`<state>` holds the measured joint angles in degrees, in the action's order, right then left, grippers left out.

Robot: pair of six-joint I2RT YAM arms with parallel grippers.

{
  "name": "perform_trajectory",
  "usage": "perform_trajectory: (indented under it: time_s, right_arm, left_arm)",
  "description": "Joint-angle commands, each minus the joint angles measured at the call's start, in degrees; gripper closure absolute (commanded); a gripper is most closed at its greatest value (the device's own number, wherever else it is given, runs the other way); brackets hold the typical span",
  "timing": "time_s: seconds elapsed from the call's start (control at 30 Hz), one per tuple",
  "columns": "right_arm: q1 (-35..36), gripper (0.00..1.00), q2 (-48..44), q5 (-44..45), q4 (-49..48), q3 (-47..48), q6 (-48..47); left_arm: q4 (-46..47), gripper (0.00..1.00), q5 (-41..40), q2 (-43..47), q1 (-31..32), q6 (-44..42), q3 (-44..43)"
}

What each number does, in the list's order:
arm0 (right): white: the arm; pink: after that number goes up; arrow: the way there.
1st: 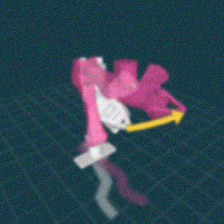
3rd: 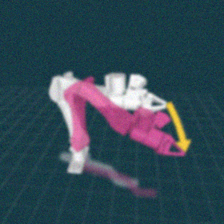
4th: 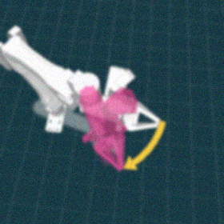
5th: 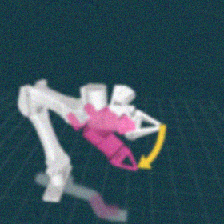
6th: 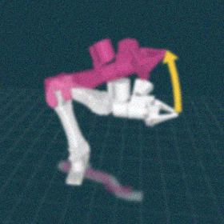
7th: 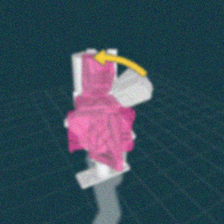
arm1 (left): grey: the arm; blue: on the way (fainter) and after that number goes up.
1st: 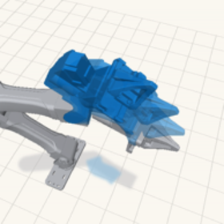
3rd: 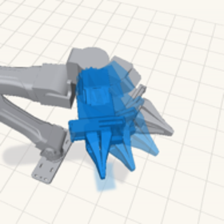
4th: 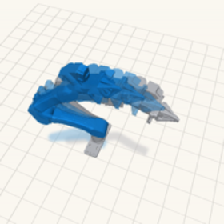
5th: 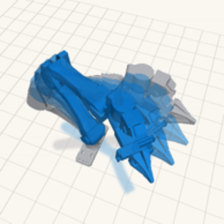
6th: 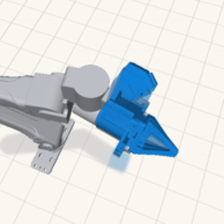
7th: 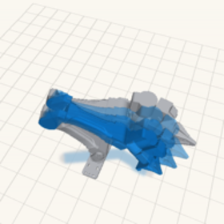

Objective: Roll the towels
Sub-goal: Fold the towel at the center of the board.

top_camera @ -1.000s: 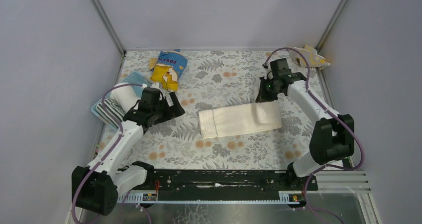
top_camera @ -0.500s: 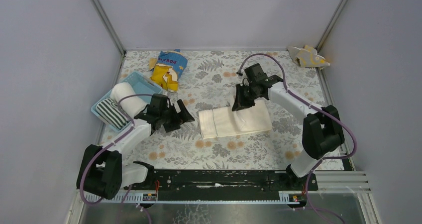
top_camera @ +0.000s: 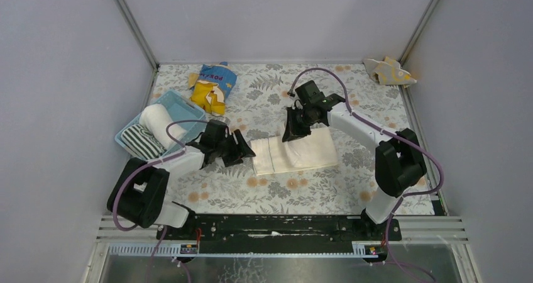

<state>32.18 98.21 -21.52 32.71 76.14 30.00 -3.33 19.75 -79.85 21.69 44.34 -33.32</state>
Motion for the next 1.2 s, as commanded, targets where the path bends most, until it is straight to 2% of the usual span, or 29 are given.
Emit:
perform_trajectory:
  time_s: [0.0, 0.23, 0.57, 0.97, 1.17]
  right_arm:
    - [1.79, 1.00, 1.90, 0.42, -0.38, 3.07, 1.98]
    - [3.46, 1.00, 5.90, 1.05, -3.18, 4.72, 4.19]
    - [5.21, 1.00, 7.50, 0.06, -6.33, 5.53, 7.10]
    - [7.00, 0.97, 9.95, 0.20, -7.04, 6.47, 7.83]
    - [7.54, 0.95, 13.32, 0.06, -7.77, 6.66, 7.77]
  left_arm:
    - [6.93, 0.41, 0.55, -3.33, 1.83, 1.90, 0.63]
    - [9.08, 0.55, -0.77, -7.61, 4.56, 2.77, 0.01]
    - [10.19, 0.75, -2.37, -9.09, 6.38, 3.65, 1.07]
    - [9.87, 0.79, -3.09, -9.61, 7.40, 3.66, 0.98]
    - [5.65, 0.79, -6.92, -7.45, 7.40, 2.07, 0.55]
